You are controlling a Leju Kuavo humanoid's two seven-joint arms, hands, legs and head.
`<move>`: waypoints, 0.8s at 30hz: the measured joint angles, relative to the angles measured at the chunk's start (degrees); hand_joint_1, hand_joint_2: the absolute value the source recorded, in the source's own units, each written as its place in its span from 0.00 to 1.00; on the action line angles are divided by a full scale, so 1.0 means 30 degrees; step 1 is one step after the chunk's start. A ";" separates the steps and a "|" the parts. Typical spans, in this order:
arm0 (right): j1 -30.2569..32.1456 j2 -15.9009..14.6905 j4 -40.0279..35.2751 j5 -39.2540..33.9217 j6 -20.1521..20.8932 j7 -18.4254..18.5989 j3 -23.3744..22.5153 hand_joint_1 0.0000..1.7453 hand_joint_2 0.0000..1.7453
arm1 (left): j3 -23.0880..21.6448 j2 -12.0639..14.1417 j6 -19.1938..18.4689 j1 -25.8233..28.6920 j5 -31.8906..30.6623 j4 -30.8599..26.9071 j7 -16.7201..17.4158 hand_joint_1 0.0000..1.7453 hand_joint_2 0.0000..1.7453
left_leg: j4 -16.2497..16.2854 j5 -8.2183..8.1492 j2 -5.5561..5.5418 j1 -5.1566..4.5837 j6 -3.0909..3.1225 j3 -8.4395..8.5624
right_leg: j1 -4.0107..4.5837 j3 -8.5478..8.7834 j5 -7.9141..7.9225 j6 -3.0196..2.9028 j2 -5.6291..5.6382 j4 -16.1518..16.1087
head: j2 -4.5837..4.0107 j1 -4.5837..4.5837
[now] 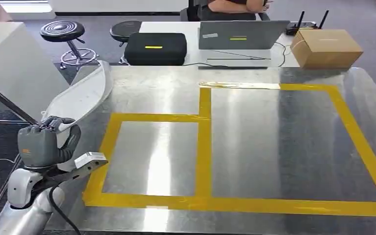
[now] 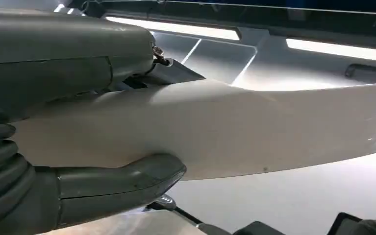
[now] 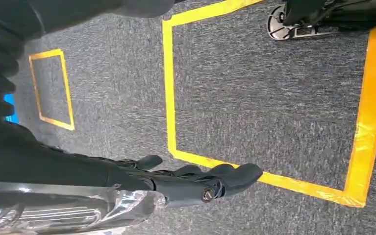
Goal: Take the parts from the cabinet and place them on the table.
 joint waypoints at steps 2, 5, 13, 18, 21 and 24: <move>0.0000 0.0000 0.0000 0.0007 0.0000 0.0007 0.0000 0.00 1.00 | 0.0000 0.0022 0.0000 0.0001 0.0000 0.0007 0.0037 1.00 1.00 | 0.0000 0.0000 0.0000 0.0000 0.0000 -0.0001 | 0.0000 0.0000 0.0000 0.0000 0.0000 0.0000 | 0.0000 0.0000; 0.0001 0.0000 0.0000 0.0022 0.0000 0.0058 0.0000 0.00 1.00 | -0.0007 0.0168 0.0015 0.0009 -0.0015 0.0007 0.0095 1.00 1.00 | 0.0000 0.0000 -0.0001 -0.0001 0.0000 -0.0007 | 0.0000 0.0008 0.0001 0.0001 0.0000 0.0000 | 0.0000 0.0007; 0.0033 -0.0029 0.0000 -0.0102 0.0000 0.0081 0.0000 0.00 1.00 | 0.0102 0.1710 -0.0656 0.0600 -0.0204 0.0000 0.0139 1.00 1.00 | -0.0001 0.0008 0.0001 -0.0002 -0.0008 -0.0011 | 0.0004 0.0002 -0.0002 -0.0006 0.0002 0.0004 | 0.0000 0.0007; 0.0095 -0.0088 0.0000 -0.0211 -0.0007 0.0058 0.0000 0.00 1.00 | 0.0306 0.2251 -0.0845 0.0889 -0.0551 0.0000 0.0196 1.00 1.00 | -0.0001 0.0006 0.0001 -0.0001 -0.0010 -0.0020 | 0.0005 -0.0026 -0.0007 -0.0012 0.0001 0.0004 | 0.0000 0.0007; 0.0178 -0.0153 0.0015 -0.0087 0.0000 0.0102 0.0000 0.00 1.00 | 0.0467 0.2339 -0.0692 0.1143 -0.1071 0.0000 0.0453 1.00 1.00 | -0.0001 0.0006 0.0000 -0.0002 -0.0010 -0.0025 | 0.0003 -0.0025 -0.0006 -0.0011 0.0000 0.0004 | 0.0000 0.0007; 0.0276 -0.0211 0.0021 -0.0044 0.0000 0.0139 0.0000 0.00 1.00 | 0.0554 0.2382 -0.0532 0.1484 -0.1260 0.0000 0.0605 1.00 1.00 | 0.0000 0.0006 0.0001 -0.0002 -0.0010 -0.0034 | 0.0000 -0.0032 -0.0005 -0.0009 0.0000 0.0004 | 0.0000 0.0000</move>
